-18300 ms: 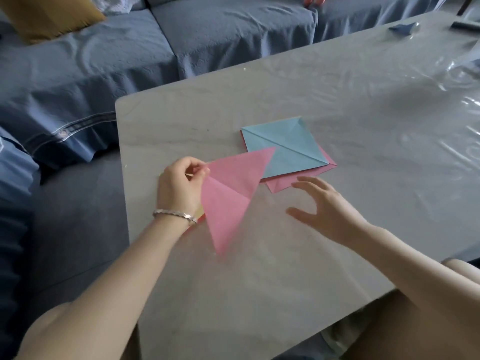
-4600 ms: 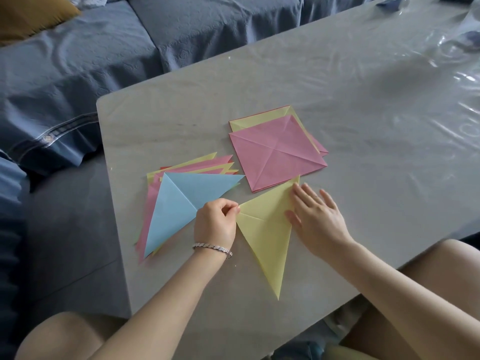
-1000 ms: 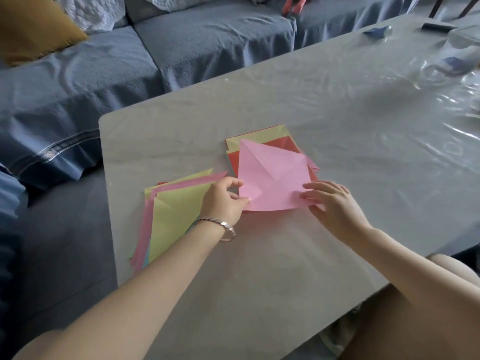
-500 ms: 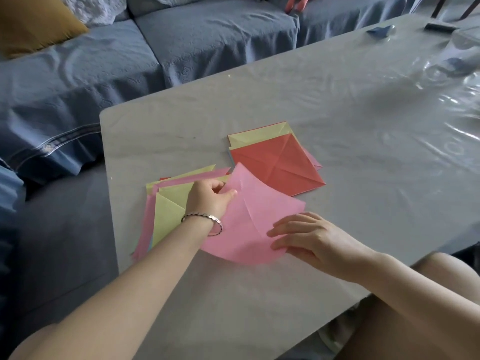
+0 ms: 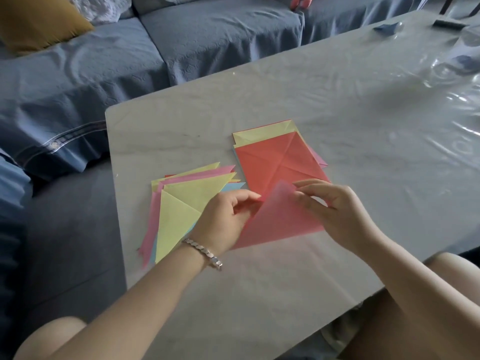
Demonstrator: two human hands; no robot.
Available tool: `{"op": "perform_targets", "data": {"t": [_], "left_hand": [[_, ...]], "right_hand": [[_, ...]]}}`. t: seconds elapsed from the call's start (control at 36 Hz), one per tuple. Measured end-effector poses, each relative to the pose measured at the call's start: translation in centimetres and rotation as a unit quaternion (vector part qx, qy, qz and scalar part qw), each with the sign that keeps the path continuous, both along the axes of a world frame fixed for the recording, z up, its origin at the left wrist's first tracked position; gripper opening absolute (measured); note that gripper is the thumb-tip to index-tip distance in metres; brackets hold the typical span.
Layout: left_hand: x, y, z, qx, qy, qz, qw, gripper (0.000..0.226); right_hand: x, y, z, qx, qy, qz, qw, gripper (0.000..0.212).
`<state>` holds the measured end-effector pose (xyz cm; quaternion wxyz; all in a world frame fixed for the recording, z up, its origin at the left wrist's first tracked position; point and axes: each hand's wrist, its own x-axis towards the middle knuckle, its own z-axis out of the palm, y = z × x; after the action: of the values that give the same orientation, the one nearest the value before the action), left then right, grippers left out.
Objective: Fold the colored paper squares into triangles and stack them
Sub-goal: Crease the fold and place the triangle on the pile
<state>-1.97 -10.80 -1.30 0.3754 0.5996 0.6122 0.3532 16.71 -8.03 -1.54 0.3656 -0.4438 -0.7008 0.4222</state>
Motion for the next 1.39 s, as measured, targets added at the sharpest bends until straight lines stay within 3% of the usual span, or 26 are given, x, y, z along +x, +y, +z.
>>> {"op": "perform_targets", "data": {"t": [0.11, 0.25, 0.53, 0.86, 1.06, 1.39], "left_hand": [[0.2, -0.7, 0.6, -0.008, 0.010, 0.008, 1.000, 0.019], [1.2, -1.5, 2.0, 0.059, -0.028, 0.065, 0.996, 0.025], [2.4, -1.9, 1.6, 0.157, -0.004, 0.145, 0.977, 0.014], [2.3, -2.0, 1.3, 0.186, 0.010, 0.130, 0.974, 0.019], [2.3, -1.9, 1.4, 0.178, 0.004, 0.124, 0.976, 0.018], [2.2, -1.9, 1.4, 0.191, 0.016, 0.113, 0.975, 0.013]], "right_hand": [[-0.5, -0.7, 0.1, -0.026, 0.024, -0.042, 0.999, 0.028], [-1.0, -1.6, 0.5, -0.062, 0.055, -0.075, 0.994, 0.020], [-1.7, -2.4, 0.8, -0.050, 0.082, -0.132, 0.987, 0.020], [-2.1, -3.2, 1.1, -0.093, 0.166, -0.148, 0.971, 0.015], [-2.1, -3.1, 1.2, -0.072, 0.165, -0.151, 0.972, 0.027], [-2.1, -3.1, 0.9, -0.083, 0.165, -0.149, 0.972, 0.026]]}}
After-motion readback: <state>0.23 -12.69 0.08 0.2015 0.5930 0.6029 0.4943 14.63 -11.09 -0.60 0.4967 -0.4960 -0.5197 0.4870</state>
